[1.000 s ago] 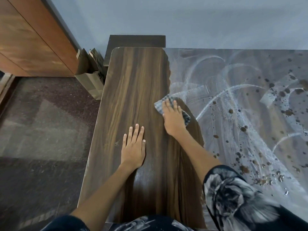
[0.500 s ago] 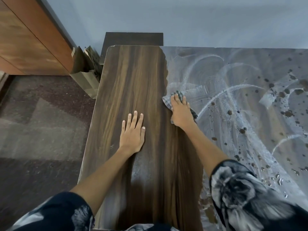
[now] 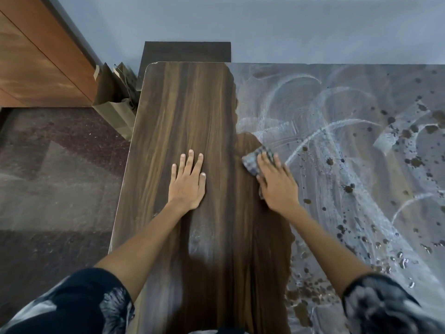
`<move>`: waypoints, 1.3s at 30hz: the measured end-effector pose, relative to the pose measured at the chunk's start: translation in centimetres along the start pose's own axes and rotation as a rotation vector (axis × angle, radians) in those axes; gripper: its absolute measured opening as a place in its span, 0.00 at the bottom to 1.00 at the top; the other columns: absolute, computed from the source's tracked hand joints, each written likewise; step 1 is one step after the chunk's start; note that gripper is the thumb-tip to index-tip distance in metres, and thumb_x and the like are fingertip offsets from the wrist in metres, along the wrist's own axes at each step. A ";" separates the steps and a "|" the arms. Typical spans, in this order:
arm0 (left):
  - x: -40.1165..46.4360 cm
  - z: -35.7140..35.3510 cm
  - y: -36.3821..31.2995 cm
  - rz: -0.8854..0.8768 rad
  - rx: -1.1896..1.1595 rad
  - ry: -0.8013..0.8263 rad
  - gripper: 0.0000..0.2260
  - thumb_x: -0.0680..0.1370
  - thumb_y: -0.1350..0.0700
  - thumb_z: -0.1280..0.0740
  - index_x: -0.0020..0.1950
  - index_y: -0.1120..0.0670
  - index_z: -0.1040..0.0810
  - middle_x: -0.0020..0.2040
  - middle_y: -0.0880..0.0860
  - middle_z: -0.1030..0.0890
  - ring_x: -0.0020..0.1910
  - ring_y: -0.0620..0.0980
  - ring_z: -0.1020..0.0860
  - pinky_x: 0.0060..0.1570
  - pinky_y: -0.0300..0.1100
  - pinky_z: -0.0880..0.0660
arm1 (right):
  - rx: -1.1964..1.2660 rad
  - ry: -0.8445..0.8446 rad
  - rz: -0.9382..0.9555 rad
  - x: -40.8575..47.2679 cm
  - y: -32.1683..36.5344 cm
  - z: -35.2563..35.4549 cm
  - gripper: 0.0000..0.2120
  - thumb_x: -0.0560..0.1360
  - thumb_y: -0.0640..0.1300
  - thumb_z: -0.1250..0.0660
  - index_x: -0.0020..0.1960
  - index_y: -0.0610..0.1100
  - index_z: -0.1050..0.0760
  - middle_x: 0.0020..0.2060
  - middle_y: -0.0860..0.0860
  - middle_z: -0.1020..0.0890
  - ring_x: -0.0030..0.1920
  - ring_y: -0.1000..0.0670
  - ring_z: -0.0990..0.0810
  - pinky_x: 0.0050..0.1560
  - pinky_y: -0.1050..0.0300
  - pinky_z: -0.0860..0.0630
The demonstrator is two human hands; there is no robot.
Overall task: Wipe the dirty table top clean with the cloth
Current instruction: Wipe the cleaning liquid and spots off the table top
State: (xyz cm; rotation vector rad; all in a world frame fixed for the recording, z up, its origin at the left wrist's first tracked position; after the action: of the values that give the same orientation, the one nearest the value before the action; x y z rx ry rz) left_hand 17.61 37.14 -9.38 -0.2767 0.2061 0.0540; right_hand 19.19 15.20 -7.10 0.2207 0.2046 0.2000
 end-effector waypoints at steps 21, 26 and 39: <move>1.9 0.0 -1.6 0.135 -0.049 -0.041 0.23 0.81 0.50 0.53 0.76 0.49 0.54 0.77 0.52 0.54 0.75 0.57 0.59 0.71 0.58 0.60 | 0.061 -0.057 -0.122 6.1 -0.1 1.5 0.25 0.81 0.44 0.51 0.76 0.43 0.52 0.76 0.48 0.48 0.76 0.44 0.52 0.75 0.48 0.52; 3.1 0.6 -2.6 0.173 -0.159 -0.033 0.23 0.82 0.53 0.50 0.76 0.51 0.51 0.77 0.53 0.54 0.75 0.60 0.59 0.71 0.58 0.59 | 0.105 -0.022 0.011 12.9 5.1 1.8 0.28 0.78 0.38 0.45 0.75 0.41 0.50 0.76 0.44 0.47 0.75 0.42 0.50 0.74 0.48 0.51; 5.7 1.0 -1.6 0.079 -0.144 -0.027 0.22 0.82 0.52 0.52 0.76 0.53 0.51 0.77 0.53 0.54 0.75 0.56 0.59 0.73 0.51 0.58 | 0.080 -0.068 -0.082 11.2 -0.6 3.5 0.30 0.75 0.34 0.42 0.75 0.41 0.49 0.75 0.45 0.45 0.75 0.42 0.48 0.74 0.48 0.47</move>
State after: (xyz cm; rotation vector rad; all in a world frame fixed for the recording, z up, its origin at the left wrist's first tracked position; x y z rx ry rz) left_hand 23.47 36.02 -9.21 -0.4106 0.1863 0.1507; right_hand 30.78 16.38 -5.85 0.2979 0.1540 0.1033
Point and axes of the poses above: each hand's wrist, its own x-axis towards the middle knuckle, its own z-axis out of the back of the hand, y = z × x, the point moved 7 cm from there along x, towards the middle knuckle
